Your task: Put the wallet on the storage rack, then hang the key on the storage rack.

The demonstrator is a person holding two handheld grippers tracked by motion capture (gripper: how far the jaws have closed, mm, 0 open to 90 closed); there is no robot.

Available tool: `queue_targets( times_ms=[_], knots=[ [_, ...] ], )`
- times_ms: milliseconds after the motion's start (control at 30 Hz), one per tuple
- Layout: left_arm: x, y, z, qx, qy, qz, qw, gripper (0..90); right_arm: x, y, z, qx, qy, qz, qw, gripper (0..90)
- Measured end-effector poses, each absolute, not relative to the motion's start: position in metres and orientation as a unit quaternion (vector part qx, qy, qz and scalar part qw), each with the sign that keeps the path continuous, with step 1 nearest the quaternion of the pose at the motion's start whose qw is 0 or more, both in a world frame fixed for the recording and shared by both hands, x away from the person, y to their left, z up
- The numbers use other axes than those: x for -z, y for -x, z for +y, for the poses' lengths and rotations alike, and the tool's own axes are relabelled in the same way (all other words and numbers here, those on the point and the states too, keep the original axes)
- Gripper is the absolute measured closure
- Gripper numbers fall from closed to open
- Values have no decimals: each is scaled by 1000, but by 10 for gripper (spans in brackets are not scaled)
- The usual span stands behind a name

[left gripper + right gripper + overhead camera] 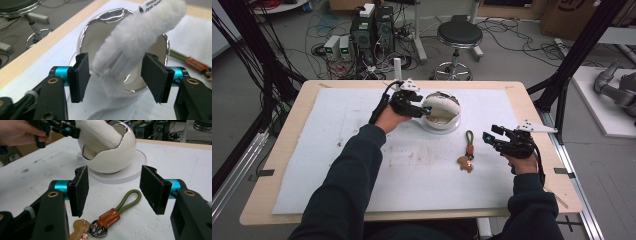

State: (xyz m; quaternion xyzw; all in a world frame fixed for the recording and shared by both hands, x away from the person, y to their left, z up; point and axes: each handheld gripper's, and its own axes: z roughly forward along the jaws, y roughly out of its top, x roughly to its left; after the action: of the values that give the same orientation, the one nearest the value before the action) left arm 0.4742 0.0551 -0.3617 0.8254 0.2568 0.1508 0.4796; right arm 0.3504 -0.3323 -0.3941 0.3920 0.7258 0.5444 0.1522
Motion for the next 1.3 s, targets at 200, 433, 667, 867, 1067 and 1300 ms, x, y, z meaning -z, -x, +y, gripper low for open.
queue_targets(
  times_ms=[200,433,667,867,1067,1300],
  knots=[
    [358,-451,92,-140,-787,276,533,394,394,-350,-332,-544,-393,724,157,399],
    [365,-413,144,-164,-728,311,589,230,393,-349,-331,-538,-399,723,166,329],
    [384,-376,188,-206,-696,340,598,227,392,-353,-327,-515,-408,728,193,254],
    [394,-361,214,-223,-689,354,591,227,394,-355,-323,-490,-411,738,215,239],
    [400,-354,222,-229,-686,365,587,227,393,-352,-322,-488,-410,740,217,240],
    [401,-352,223,-231,-685,361,590,227,393,-352,-321,-488,-413,738,216,240]
  ],
)
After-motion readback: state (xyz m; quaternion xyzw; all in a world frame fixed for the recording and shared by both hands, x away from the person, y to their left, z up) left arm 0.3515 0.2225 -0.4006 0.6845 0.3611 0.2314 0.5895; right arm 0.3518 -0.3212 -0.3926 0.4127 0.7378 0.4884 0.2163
